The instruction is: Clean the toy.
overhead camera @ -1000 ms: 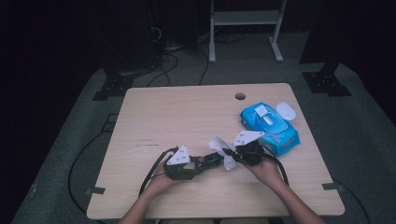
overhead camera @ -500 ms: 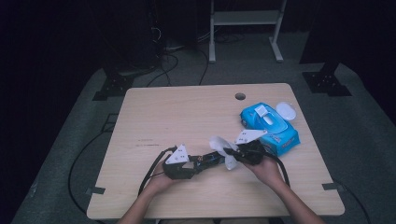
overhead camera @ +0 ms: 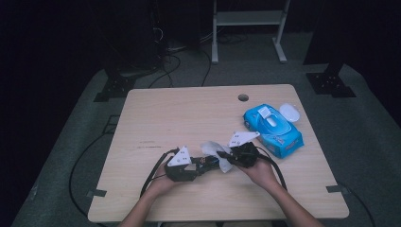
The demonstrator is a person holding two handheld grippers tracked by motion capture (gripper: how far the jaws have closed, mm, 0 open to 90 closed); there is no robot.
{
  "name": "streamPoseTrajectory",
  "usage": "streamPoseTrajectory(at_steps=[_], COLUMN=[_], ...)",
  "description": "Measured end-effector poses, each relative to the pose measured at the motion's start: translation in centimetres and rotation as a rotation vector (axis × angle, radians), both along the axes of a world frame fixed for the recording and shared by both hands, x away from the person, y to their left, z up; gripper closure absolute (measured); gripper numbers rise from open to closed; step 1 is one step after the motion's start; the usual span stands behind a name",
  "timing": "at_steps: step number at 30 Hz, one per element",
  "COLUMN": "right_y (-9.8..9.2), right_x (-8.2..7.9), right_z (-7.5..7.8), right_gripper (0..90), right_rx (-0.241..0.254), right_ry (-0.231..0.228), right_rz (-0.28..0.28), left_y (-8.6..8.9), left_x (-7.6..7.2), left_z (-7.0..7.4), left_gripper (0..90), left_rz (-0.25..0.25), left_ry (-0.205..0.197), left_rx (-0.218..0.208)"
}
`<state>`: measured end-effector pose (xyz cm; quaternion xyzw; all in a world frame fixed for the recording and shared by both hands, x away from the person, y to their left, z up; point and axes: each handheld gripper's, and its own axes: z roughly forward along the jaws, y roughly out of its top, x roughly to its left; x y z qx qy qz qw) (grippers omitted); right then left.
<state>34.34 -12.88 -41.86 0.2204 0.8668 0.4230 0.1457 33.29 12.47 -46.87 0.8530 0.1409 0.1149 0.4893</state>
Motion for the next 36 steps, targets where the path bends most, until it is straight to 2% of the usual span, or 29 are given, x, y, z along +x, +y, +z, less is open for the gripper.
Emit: streamPoseTrajectory(at_steps=[5,9,11,13,15,19,22,24,26,28,32,36], right_y=[-1.8,-3.9,-4.4,-4.6,-4.3,-2.5,-0.9,0.1,1.2,1.7,0.5,-0.9], right_x=[0.3,0.6,0.7,0.8,0.7,0.6,0.7,0.8,0.9,1.1,1.7,2.1], right_z=[0.0,-0.3,-0.4,-0.4,-0.2,0.0,0.2,0.2,0.2,0.0,-0.1,-0.2], right_gripper=[83.7,83.7,83.7,83.6,83.7,83.7,83.8,83.8,83.7,83.7,83.7,83.7], right_rx=[-0.011,0.007,-0.008,0.007,0.020,0.016,0.021,0.025,0.045,0.031,0.033,0.058], right_ry=[-0.004,0.019,0.026,0.038,0.032,0.026,0.035,0.034,0.053,0.054,0.059,0.099], right_rz=[-0.040,-0.088,-0.102,-0.105,-0.096,-0.054,-0.020,0.002,0.031,0.039,0.014,-0.007], left_y=[0.1,0.2,0.2,0.2,0.2,0.1,0.1,0.1,0.1,0.2,0.3,0.2], left_x=[0.0,0.1,0.1,0.2,0.3,0.6,0.9,1.2,1.6,1.7,1.8,1.8], left_z=[0.0,0.0,0.0,0.0,0.0,0.3,0.3,0.3,0.3,0.3,0.2,0.2], left_gripper=[58.0,58.0,58.0,58.0,58.0,57.9,58.0,58.0,58.0,58.0,58.0,56.7], left_rz=[0.003,0.000,-0.001,-0.004,-0.010,-0.027,-0.034,-0.031,-0.032,-0.037,-0.037,-0.021], left_ry=[0.001,0.003,0.003,0.003,0.002,-0.004,-0.006,-0.025,-0.018,-0.032,-0.033,-0.025], left_rx=[-0.001,-0.004,-0.004,-0.004,-0.005,0.024,0.027,0.032,0.030,0.040,0.028,0.041])
